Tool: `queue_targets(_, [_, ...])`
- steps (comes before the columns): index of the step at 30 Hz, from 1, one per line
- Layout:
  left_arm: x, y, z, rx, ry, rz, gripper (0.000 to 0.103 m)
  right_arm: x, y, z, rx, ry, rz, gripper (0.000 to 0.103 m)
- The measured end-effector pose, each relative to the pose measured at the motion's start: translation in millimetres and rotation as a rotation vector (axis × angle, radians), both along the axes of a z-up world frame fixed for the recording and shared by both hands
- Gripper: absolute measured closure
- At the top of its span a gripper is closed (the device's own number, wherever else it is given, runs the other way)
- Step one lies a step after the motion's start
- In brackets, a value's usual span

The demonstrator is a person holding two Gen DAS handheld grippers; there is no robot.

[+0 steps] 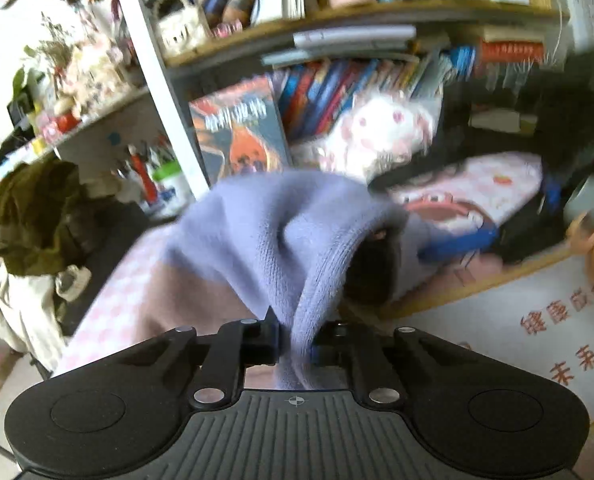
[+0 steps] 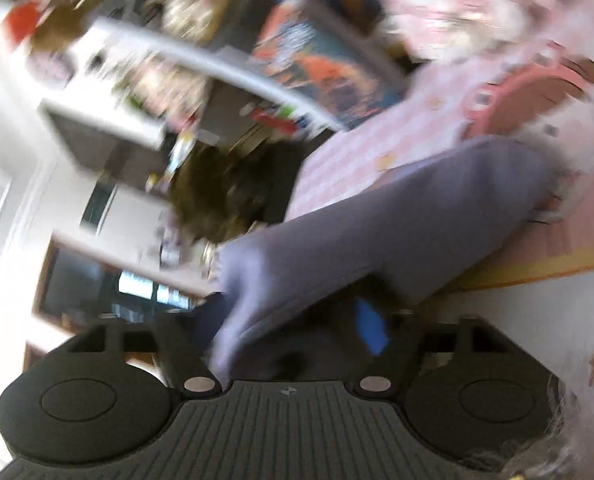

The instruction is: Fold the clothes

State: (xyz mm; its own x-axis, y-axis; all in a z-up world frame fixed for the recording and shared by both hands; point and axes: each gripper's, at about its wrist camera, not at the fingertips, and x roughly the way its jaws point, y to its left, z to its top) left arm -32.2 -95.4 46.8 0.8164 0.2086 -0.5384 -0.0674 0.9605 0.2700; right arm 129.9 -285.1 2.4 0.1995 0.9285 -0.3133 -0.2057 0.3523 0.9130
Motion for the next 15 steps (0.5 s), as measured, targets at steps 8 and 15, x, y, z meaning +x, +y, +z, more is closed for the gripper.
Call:
queue_targets(8, [-25.0, -17.2, 16.4, 0.056, -0.036, -0.064, 0.091, 15.3, 10.1, -59.0, 0.208, 0.361, -0.080, 0.037])
queue_targets(15, [-33.8, -24.5, 30.6, -0.026, -0.071, -0.203, 0.091, 40.5, -17.5, -43.4, 0.193, 0.285, -0.295, 0.090])
